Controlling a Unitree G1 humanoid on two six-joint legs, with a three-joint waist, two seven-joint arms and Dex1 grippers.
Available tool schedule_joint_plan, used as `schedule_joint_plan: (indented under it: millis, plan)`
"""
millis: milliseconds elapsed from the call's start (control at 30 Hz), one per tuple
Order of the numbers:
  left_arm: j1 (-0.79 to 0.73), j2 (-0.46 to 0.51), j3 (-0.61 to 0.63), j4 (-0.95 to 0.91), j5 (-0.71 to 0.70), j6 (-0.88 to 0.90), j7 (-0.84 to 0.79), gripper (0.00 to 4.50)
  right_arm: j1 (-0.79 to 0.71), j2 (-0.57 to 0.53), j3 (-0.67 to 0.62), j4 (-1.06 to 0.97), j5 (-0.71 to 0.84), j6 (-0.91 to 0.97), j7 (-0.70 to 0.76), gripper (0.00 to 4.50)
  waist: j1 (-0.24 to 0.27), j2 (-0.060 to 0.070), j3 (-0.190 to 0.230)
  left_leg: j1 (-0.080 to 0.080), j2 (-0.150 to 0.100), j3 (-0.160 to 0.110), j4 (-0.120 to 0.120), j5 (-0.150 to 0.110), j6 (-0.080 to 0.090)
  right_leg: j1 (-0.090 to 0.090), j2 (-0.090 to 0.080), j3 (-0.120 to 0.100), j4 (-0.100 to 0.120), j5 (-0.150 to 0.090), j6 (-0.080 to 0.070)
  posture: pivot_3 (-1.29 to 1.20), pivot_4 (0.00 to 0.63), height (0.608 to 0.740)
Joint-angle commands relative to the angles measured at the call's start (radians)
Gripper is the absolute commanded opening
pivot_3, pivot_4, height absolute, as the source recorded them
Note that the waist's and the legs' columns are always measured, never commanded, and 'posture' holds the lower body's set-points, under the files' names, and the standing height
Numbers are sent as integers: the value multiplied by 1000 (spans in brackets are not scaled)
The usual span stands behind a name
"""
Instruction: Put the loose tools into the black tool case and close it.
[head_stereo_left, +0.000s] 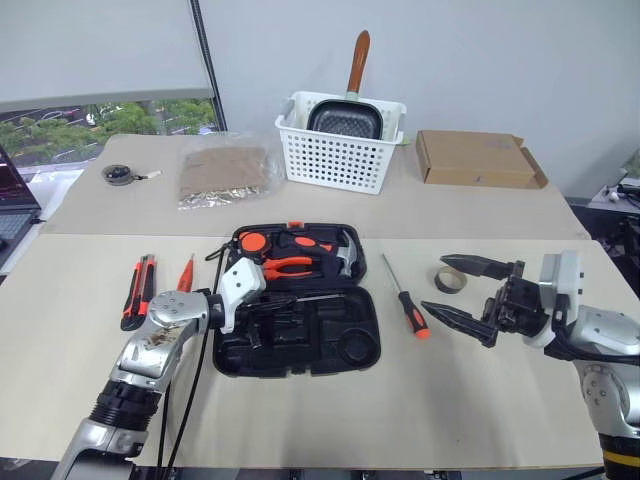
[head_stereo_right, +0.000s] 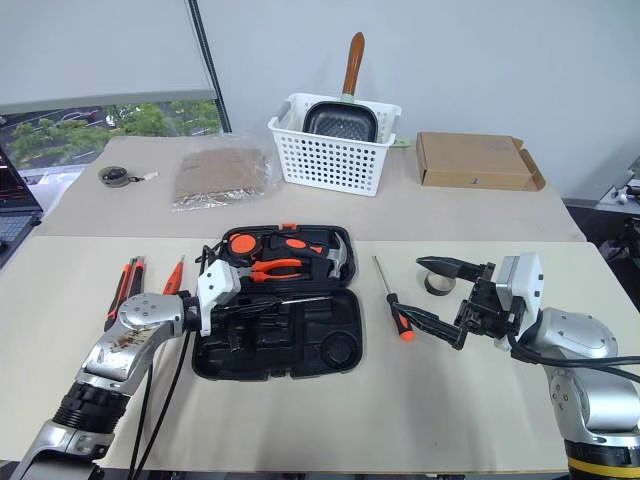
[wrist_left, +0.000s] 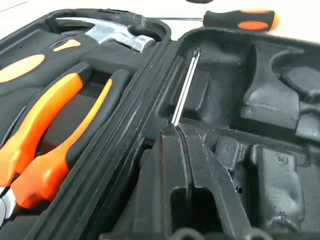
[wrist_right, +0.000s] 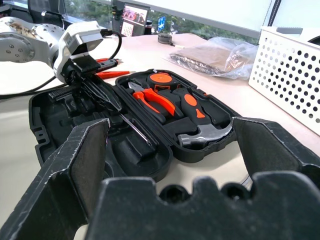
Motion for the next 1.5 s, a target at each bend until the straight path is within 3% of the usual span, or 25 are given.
schedule_joint_plan:
  millis: [33,233,400,600,633,733,1000,1033,1100,1333,1400,1500]
  plan:
    - [-11,9,-60,110,86,-37,-2,19,1,-13,-23,-30,10,-14,-7,4500,3,2,-2,1,0,0,0,0,0,0,0,0,0,0,0,0,150,700]
    - [-35,-6,-67,174,89,-73,-4,19,28,-33,-18,-48,-15,9,-35,4500,5,6,-6,2,0,0,0,2,3,2,-3,0,1,1,2,0,150,700]
    - [-43,-35,58,75,-72,-58,-23,19,60,-53,39,-85,-138,98,-182,4500,3,6,-6,0,0,0,1,3,2,0,-3,1,1,3,4,0,150,700]
    - [-38,26,161,-114,-237,83,-62,19,48,-65,125,-138,-205,270,-315,4500,-5,3,-4,-5,0,0,0,4,3,-4,-2,0,-1,5,2,0,150,700]
    - [-33,48,176,-155,-282,126,-83,517,39,-68,150,-135,-230,299,-338,4500,-8,3,-4,-5,0,0,0,4,3,-4,-2,0,-1,5,2,0,150,700]
    - [-23,131,217,-267,-406,248,-147,1396,-6,-50,211,-124,-271,444,-434,4500,-13,3,-4,-5,0,1,-1,3,3,-4,-2,0,-2,4,2,0,150,700]
    - [7,327,256,-406,-478,371,-221,4142,-121,20,314,-134,-289,745,-580,4500,-13,2,-3,-5,-1,1,-1,3,3,-4,-2,-1,-2,2,2,0,150,700]
    - [12,343,262,-420,-489,383,-227,4491,-133,33,320,-131,-287,770,-593,4243,-12,2,-3,-5,-1,0,-1,3,3,-4,-2,-1,-2,2,2,0,150,700]
    - [22,362,272,-442,-503,396,-227,4500,-162,60,323,-124,-294,807,-629,3757,-17,2,-3,-5,-1,0,-1,3,3,-4,-1,0,-2,2,2,0,150,700]
    - [40,364,283,-473,-517,415,-201,4500,-230,109,293,-114,-294,855,-679,1289,-24,2,-3,-5,-1,0,-2,3,2,-4,0,0,-2,2,2,0,150,700]
    - [48,360,287,-479,-519,418,-190,4500,-256,112,282,-104,-299,853,-690,980,-28,2,-3,-5,-1,1,-2,3,2,-4,0,0,-3,2,2,0,150,700]
    - [58,356,298,-485,-520,422,-164,4500,-309,113,268,-82,-303,841,-700,980,-31,2,-3,-5,-1,1,-2,3,2,-4,0,0,-3,2,2,0,150,700]
